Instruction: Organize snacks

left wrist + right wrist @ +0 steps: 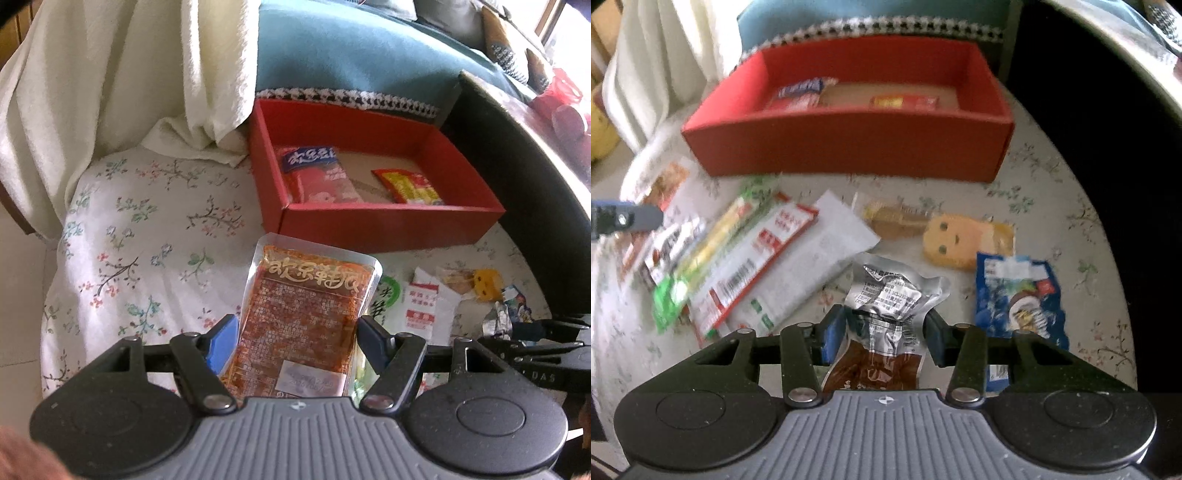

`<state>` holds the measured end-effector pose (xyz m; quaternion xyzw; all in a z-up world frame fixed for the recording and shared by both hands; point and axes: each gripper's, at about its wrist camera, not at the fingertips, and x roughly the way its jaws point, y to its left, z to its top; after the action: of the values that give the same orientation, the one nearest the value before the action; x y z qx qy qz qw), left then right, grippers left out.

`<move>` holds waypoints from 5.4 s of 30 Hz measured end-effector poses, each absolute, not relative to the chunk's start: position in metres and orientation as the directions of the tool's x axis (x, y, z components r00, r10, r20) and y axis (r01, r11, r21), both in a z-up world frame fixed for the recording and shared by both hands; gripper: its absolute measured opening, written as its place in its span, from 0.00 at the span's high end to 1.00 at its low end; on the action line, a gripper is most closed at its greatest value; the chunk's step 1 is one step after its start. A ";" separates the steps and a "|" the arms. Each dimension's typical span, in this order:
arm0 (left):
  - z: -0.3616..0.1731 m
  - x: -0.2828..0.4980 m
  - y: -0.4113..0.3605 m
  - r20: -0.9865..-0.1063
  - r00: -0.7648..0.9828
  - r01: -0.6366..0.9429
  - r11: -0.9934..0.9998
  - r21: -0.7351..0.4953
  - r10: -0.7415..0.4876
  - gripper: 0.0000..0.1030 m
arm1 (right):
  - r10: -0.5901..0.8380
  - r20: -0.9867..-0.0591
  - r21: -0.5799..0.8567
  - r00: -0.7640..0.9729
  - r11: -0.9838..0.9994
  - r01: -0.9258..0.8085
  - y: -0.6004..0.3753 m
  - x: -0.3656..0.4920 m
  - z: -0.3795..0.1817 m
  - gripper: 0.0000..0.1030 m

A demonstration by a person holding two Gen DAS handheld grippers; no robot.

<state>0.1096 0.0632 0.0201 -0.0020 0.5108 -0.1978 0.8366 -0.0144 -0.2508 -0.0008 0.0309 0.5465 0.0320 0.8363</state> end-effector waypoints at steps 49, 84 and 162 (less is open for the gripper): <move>0.069 0.114 0.016 -0.727 0.579 0.385 0.910 -0.153 -0.368 0.39 | 0.093 -0.776 0.107 0.623 0.994 -0.015 -0.251 0.020 0.062 0.48; 0.066 0.168 -0.005 -0.703 0.637 0.328 0.937 -0.123 -0.315 0.39 | 0.047 -0.748 0.088 0.662 0.996 0.028 -0.258 0.080 0.071 0.48; 0.031 0.146 0.021 -0.844 0.474 0.291 0.949 -0.120 -0.252 0.38 | 0.073 -0.805 0.069 0.588 0.997 -0.030 -0.239 0.114 0.056 0.22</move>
<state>0.1456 0.0210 0.0307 0.0200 0.4880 -0.1582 0.8582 0.1137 -0.2394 0.0559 0.0237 0.4527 0.0291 0.8909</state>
